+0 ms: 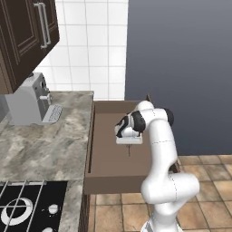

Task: Pick up the metallic utensils from the counter and place them in the open drawer. Make sure not to pick up any wooden utensils.

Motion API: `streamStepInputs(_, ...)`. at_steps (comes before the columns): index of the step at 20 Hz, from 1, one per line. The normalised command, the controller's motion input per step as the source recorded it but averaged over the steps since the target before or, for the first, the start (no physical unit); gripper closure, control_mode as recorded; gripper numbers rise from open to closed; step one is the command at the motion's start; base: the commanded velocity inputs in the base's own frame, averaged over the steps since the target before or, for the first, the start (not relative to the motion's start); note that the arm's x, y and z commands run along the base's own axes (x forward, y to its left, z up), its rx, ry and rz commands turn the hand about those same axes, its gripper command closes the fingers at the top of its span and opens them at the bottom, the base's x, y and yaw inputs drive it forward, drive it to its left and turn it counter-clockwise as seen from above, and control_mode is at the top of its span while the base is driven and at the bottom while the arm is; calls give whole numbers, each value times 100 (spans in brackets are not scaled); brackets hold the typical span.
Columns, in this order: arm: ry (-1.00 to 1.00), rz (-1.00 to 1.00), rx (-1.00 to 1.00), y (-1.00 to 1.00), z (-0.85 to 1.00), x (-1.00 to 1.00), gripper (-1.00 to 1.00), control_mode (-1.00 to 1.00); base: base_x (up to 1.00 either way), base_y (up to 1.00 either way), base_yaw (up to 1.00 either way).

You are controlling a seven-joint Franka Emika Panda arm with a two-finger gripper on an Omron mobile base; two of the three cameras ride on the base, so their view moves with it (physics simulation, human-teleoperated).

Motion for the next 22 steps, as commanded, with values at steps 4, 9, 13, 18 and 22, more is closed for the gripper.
streamStepInputs(4, 0, 0, 0, 0, 7, 0, -100, -100, 0, 0, 0)
streamStepInputs(9, 0, 0, 0, 0, 13, 0, -100, -100, 0, 0, 0)
streamStepInputs(13, -2, 0, 0, 0, 60, -58, -100, -100, 0, 0, 0)
streamStepInputs(18, -12, 3, 0, 0, 76, -100, -100, -100, 0, 0, 0)
streamStepInputs(22, -13, 6, 0, 0, 94, -100, -100, -100, 0, 0, 0)
